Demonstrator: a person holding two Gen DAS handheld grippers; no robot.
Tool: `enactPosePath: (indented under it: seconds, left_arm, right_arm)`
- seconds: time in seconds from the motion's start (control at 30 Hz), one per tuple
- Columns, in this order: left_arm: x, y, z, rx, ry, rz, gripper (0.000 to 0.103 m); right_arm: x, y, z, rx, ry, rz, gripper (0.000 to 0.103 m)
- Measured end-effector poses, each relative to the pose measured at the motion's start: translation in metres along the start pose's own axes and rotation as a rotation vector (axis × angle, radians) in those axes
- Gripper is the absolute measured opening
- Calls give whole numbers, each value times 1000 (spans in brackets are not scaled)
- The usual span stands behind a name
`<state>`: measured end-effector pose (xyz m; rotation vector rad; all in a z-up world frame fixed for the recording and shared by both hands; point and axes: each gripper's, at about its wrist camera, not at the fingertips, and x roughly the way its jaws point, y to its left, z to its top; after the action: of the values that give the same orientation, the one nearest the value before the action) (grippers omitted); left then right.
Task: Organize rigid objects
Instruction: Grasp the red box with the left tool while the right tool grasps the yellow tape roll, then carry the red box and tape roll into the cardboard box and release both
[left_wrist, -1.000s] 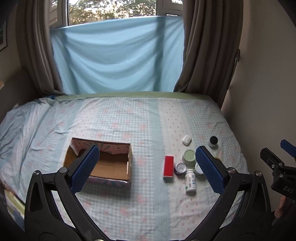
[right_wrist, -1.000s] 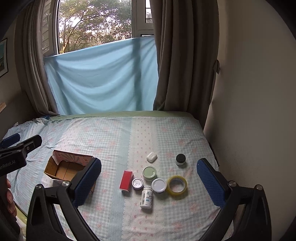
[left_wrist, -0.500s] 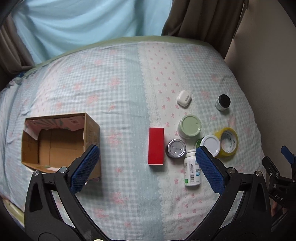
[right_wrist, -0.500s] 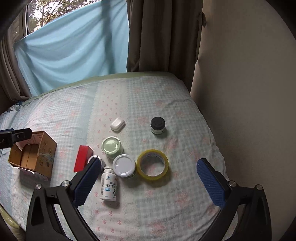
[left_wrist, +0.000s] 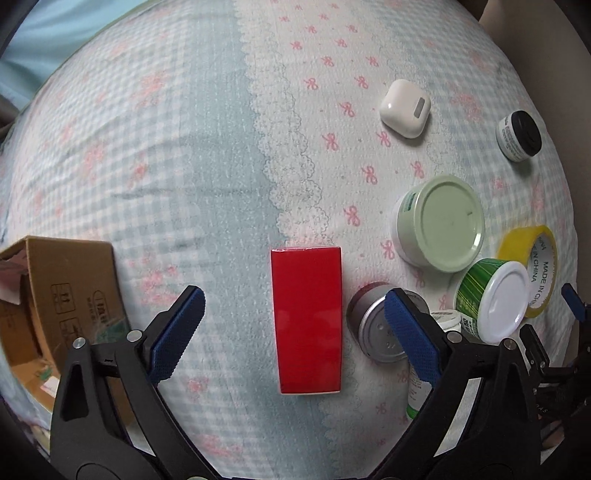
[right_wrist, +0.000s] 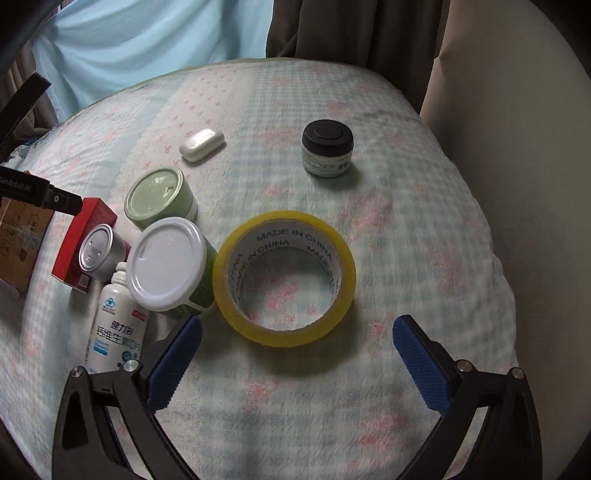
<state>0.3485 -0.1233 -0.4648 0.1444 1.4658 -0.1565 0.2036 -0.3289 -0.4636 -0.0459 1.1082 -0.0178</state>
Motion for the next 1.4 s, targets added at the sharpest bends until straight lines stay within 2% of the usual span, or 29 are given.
enactPosePath:
  seconds: [0.17, 0.27, 0.4, 0.53, 0.6, 0.63, 0.67, 0.7, 0.73, 0.8, 0.97, 1.13, 1.27, 1.4]
  left_arm:
    - [22, 5, 9, -18, 52, -17, 95]
    - [33, 6, 12, -24, 96, -29, 76]
    - [45, 6, 8, -15, 132, -13, 70]
    - [64, 7, 6, -31, 187, -45, 63]
    - [70, 2, 6, -12, 190, -40, 60]
    - [70, 0, 6, 3, 185, -46, 57]
    - [69, -5, 5, 22, 178, -64, 46]
    - [65, -10, 6, 34, 172, -83, 39]
    - [65, -15, 6, 47, 165, -69, 39]
    - [66, -24, 4, 56, 158, -52, 39]
    - [62, -23, -4, 6, 127, -90, 38]
    - [42, -15, -9, -2, 78, -104, 38]
    - [13, -1, -18, -25, 38, -127, 38]
    - [-33, 12, -33, -51, -15, -152, 38]
  right_arm:
    - [23, 5, 0, -57, 8, 2, 103]
    - [34, 6, 4, -89, 8, 15, 103]
    - [44, 7, 9, -129, 3, 12, 103]
    - [48, 6, 13, -163, -7, 18, 103]
    - [49, 7, 14, -178, -11, 17, 103]
    - [49, 7, 14, -185, -12, 19, 103]
    - [49, 7, 13, -188, -12, 24, 103]
    - [49, 6, 13, -191, -13, 34, 101]
    - [50, 7, 15, -195, -10, 48, 95]
    - [51, 8, 18, -197, -7, 40, 95]
    - [47, 10, 18, -185, -6, 30, 95]
    - [33, 3, 17, -135, -28, 25, 95]
    - [16, -1, 19, -94, -49, 4, 95]
    - [-15, -1, 28, -70, -89, -13, 95]
